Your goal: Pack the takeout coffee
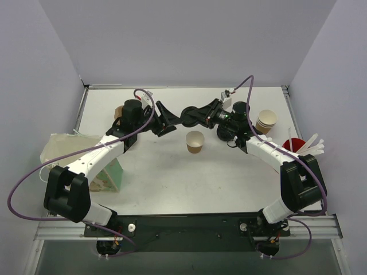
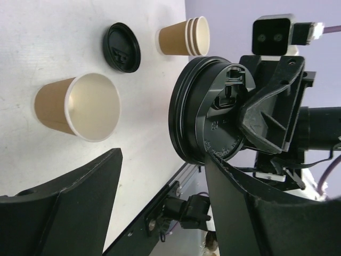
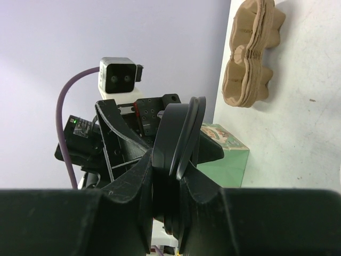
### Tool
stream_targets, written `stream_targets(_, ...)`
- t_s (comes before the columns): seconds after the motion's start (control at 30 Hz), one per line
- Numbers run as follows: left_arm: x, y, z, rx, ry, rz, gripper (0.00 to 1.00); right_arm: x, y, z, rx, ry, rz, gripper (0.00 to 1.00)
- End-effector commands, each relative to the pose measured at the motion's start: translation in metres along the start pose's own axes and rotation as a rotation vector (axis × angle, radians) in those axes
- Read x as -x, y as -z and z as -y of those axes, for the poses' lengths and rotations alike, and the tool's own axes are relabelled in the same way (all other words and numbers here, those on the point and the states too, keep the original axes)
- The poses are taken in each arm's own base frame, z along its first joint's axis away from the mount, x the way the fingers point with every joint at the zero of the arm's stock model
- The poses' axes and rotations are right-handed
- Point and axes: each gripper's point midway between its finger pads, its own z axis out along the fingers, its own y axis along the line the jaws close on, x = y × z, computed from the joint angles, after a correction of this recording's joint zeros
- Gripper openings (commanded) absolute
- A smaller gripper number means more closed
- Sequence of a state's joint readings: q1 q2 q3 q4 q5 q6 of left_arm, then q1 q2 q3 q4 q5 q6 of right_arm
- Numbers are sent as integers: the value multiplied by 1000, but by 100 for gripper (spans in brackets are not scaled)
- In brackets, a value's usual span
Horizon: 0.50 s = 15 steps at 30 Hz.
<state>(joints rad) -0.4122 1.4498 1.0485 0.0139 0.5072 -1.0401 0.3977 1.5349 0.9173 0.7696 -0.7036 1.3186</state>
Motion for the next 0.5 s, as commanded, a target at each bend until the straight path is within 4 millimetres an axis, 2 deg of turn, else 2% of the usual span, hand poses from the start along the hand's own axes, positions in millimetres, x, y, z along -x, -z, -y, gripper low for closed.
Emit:
stream_targets(0.0, 14, 11, 51, -194, -12, 65, 73, -2, 2, -30, 112, 44, -5, 1)
stream_targets(0.2, 17, 16, 66, -268, 19, 85, 69, -3, 3, -29, 108, 42, -9, 1)
stream_targets(0.47, 14, 10, 61, -250, 25, 65, 61, -3, 1, -33, 138, 15, -11, 1)
